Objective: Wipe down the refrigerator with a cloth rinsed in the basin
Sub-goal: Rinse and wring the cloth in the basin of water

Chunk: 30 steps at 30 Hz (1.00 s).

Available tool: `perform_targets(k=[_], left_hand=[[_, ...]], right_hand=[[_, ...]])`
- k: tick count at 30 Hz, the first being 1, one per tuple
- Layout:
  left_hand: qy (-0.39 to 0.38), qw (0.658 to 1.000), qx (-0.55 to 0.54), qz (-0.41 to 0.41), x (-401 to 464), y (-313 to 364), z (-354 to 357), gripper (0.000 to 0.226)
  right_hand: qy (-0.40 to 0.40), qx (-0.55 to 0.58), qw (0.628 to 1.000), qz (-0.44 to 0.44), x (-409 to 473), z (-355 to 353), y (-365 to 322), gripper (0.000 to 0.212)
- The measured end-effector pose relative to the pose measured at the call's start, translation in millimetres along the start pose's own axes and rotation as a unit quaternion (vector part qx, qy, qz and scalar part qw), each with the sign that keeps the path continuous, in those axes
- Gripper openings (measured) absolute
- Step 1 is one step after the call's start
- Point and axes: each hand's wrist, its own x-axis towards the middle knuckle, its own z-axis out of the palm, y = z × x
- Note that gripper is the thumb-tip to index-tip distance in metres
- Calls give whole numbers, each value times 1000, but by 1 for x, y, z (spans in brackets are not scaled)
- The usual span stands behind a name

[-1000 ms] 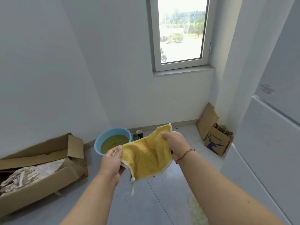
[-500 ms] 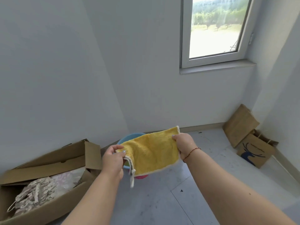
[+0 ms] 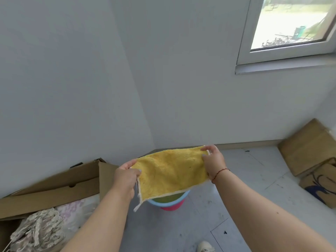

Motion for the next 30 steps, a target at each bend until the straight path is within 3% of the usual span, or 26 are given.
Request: perform_targets(k=[5,10,15,21,23,26,30], left_hand=[[4,999,47,-14,92,-8,14,46],[8,992,122,-23,162,-49,17,45],[-42,960,276,-37,238,-127,9,58],[-115,920,373,-37,324,-236,1,65],[-117,897,425,-8,347,-262,2,64],[-121,833,539,36,376,-300,6,61],[-206,747,631,40,402,-342,21,57]], right_hand=[[-37,-36,997,52,86,50,5,45],[-82,-129,986,70,145,98,38,38],[-129,-250,956,84,190,151,115,36],[-157,-386,906,66,247,210,228,39],[-171,-445,878,50,266,225,257,39],[-164,-520,838,14,292,245,296,45],[-224,-575,782,-85,322,269,340,66]])
